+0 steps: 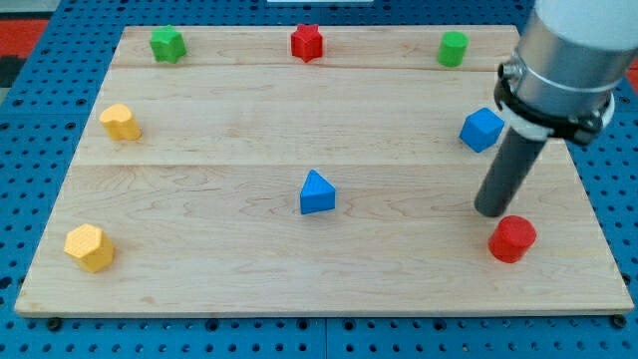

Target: Put the blue triangle diagonally in between the red circle and the yellow hexagon

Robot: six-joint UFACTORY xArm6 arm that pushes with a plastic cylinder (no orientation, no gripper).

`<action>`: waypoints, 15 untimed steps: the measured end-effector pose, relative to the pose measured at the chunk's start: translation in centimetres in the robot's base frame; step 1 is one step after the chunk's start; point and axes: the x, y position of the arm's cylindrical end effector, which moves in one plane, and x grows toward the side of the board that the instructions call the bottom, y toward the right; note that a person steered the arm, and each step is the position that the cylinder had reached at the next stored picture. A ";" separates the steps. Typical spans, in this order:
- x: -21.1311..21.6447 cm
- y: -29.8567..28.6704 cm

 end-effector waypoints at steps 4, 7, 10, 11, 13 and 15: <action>-2.2 -21.6; -3.0 -16.5; 1.7 -13.8; 3.1 -13.1; 6.4 -13.4; 5.5 -17.1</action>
